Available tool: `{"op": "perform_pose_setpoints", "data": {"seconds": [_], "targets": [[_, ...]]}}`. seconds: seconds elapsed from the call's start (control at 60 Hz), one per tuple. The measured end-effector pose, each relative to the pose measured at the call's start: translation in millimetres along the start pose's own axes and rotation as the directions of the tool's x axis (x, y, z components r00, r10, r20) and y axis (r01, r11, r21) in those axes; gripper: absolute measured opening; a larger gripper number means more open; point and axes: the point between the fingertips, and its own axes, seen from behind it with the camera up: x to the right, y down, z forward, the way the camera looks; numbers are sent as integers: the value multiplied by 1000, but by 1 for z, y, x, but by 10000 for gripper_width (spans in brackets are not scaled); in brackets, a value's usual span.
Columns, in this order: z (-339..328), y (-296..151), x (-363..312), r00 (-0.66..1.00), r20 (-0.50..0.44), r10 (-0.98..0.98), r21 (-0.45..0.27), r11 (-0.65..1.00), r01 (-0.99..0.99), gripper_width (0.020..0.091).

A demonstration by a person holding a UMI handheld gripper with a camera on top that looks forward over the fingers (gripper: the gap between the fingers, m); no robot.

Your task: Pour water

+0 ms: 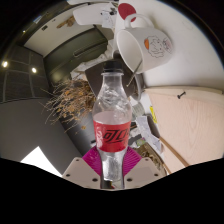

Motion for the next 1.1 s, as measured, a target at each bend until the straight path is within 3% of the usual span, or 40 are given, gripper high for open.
{"op": "perform_pose_setpoints", "data": {"seconds": [0.117,0.267,0.483,0.717,0.9,1.1], "targets": [[-1,3,-1,999,-25,-48,-12,999,47,219],[-4,15,-18,947,-70,-315,-51,949,312,218],[-12,-9,-96,541,-137,-830,-40,551,834,220],[-48,-107,-174,6,-306,-952,-32,16,999,222],[-73,-215,-164,-298,-415,-859,-174,-247,953,221],[-76,-291,-100,-411,-394,-822,-318,-298,900,220]]}}
